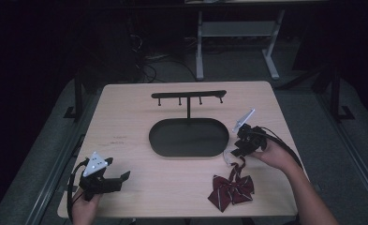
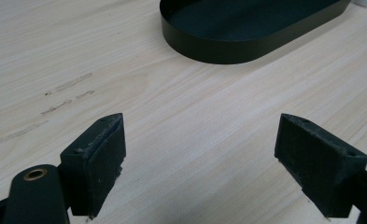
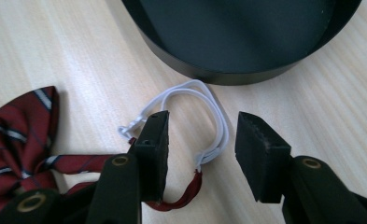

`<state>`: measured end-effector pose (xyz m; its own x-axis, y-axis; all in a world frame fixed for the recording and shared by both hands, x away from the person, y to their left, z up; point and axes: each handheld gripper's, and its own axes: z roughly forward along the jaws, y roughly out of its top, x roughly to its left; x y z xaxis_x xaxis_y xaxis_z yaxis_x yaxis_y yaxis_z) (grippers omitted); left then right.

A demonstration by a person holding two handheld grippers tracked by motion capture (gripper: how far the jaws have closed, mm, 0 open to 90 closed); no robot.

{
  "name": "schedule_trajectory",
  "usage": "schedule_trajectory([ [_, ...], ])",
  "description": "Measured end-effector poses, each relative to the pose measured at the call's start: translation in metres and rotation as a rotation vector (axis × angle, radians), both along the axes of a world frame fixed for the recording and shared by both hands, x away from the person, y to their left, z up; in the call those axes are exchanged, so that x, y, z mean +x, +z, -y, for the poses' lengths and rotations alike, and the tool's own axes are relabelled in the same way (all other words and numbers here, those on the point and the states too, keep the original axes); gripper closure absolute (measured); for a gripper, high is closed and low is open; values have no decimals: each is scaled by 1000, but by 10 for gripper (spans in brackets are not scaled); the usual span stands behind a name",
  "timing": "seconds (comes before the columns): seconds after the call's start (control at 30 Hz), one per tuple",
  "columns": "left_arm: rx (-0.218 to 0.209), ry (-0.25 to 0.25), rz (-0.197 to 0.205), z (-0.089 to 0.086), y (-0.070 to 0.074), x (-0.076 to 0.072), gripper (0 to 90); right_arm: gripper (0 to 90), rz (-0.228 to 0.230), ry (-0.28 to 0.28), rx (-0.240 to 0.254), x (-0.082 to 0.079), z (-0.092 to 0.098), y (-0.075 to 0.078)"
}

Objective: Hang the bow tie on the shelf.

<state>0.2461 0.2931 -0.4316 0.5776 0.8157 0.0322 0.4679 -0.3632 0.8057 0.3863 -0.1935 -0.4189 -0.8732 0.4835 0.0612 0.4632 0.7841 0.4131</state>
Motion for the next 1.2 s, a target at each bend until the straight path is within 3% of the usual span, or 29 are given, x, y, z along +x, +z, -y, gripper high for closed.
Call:
schedule_trajectory([
  [0.2,-3,-3,1,1,0,0,161,613,15,-6,-15,6,0,-5],
  [0.83,-5,-3,2,1,0,0,161,721,-21,-4,-69,16,-4,-22],
  [1.2,-4,1,1,0,0,0,161,840,13,25,-110,13,-8,-24],
])
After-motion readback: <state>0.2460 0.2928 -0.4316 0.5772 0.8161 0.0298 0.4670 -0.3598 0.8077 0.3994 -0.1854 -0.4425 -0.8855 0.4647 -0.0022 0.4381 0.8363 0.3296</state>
